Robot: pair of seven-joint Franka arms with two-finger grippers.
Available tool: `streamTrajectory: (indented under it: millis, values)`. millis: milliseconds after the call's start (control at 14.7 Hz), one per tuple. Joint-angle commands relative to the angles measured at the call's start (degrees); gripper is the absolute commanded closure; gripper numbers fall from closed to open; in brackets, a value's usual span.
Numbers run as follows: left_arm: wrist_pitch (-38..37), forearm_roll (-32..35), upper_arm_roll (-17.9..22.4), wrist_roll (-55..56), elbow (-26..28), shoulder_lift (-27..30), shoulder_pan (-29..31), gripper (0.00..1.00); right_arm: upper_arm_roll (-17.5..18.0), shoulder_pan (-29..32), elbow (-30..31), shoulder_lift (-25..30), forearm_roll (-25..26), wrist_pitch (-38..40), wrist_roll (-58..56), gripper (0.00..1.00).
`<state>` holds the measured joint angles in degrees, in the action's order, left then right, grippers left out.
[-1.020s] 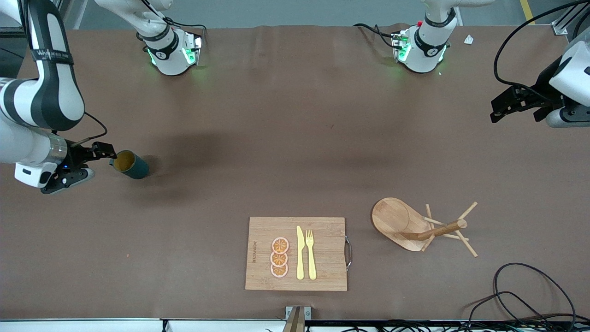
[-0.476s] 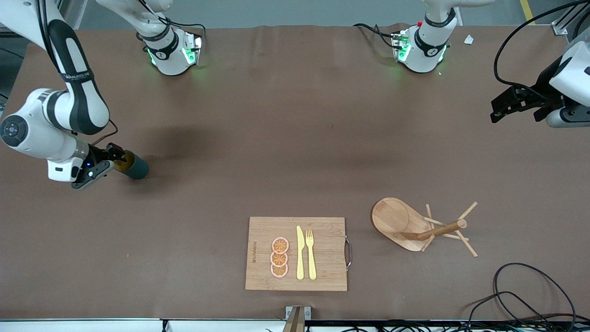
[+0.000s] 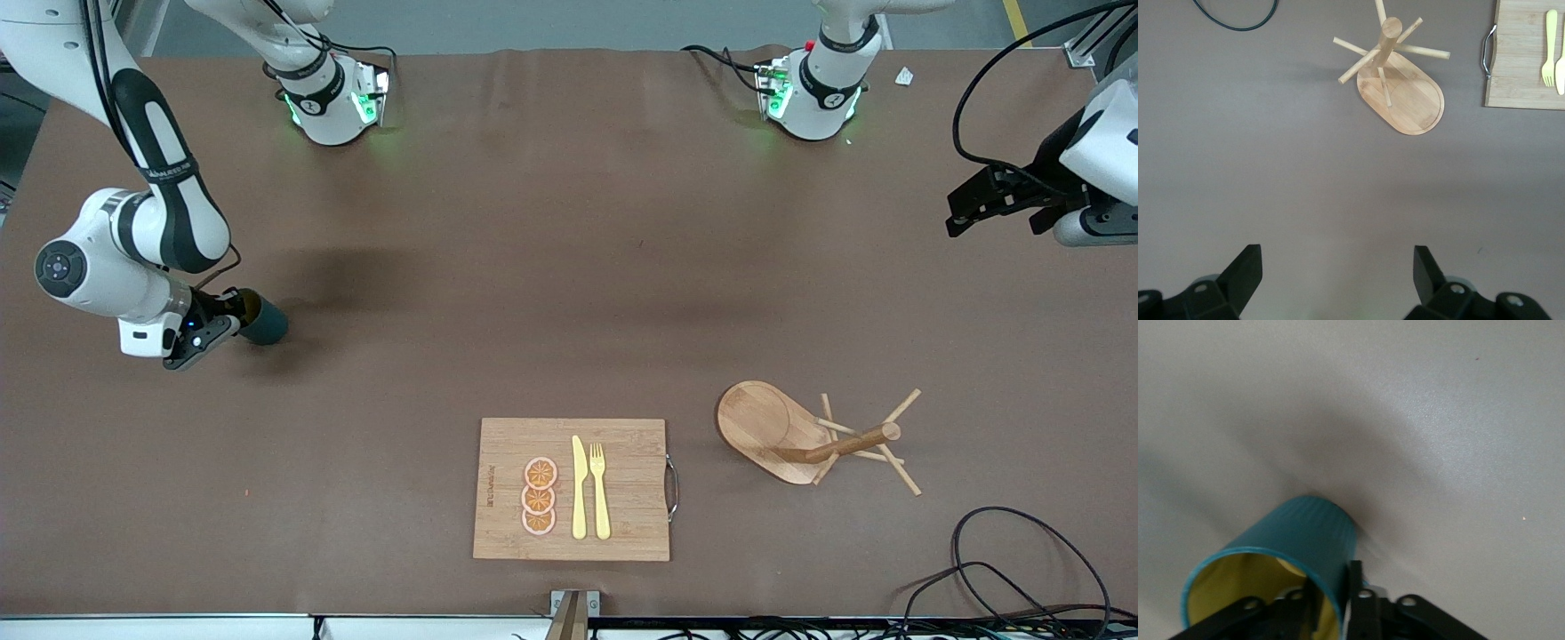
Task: Pass cup and hang on rack
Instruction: 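Lift the teal mug with the right gripper toward the table middle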
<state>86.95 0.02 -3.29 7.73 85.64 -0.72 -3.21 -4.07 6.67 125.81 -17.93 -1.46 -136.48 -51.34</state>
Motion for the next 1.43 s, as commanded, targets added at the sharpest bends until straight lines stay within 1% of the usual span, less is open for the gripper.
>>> streamTrajectory:
  millis: [0,136,204,340,476,748,884,1020,1088,1360]
  values:
    - [-0.2,0.6,-0.05,0.01,-0.3,-0.07,-0.05,0.0,0.46,-0.16,0.85,1.4,-0.65,1.72,-0.44,1.0]
    - [-0.2,0.68,-0.05,0.18,-0.3,-0.07,-0.13,0.0,0.72,-2.43,-0.12,3.15,-1.0,6.11,1.22,1.0]
    - [-0.28,0.68,-0.05,0.1,-0.3,-0.07,-0.13,0.0,0.73,-4.36,-0.12,4.64,-1.18,7.7,5.33,1.0]
    - [-0.46,0.68,-0.05,0.01,-0.3,0.01,-0.13,0.0,0.73,-9.8,-0.12,7.63,-1.18,10.69,16.13,1.0]
    - [-0.55,0.68,-0.05,0.01,-0.21,-0.07,-0.13,0.0,0.73,-15.34,-0.12,9.48,-1.18,12.28,25.63,1.0]
    - [-0.55,0.68,0.21,-0.69,0.05,-0.16,0.92,0.0,0.73,-28.61,-1.52,9.5,-2.05,11.85,47.5,1.0]
    - [-0.55,0.68,0.13,-0.52,0.23,-0.16,1.62,0.0,0.73,-34.68,-4.5,8.27,-4.42,11.58,57.1,1.0]
    - [-0.55,0.59,0.13,-0.43,0.23,-0.16,1.71,0.0,0.64,-39.52,-7.4,5.9,-5.57,10.19,64.65,1.0]
    - [-0.55,0.68,0.13,-0.08,-0.29,-0.16,1.62,0.0,0.64,-42.15,-9.42,3.8,-5.75,9.57,68.44,1.0]
    - [-0.55,0.5,0.13,0.1,-0.39,-1.12,0.92,0.0,0.64,-49.28,-19.78,-4.81,-6.71,9.47,75.13,1.0]
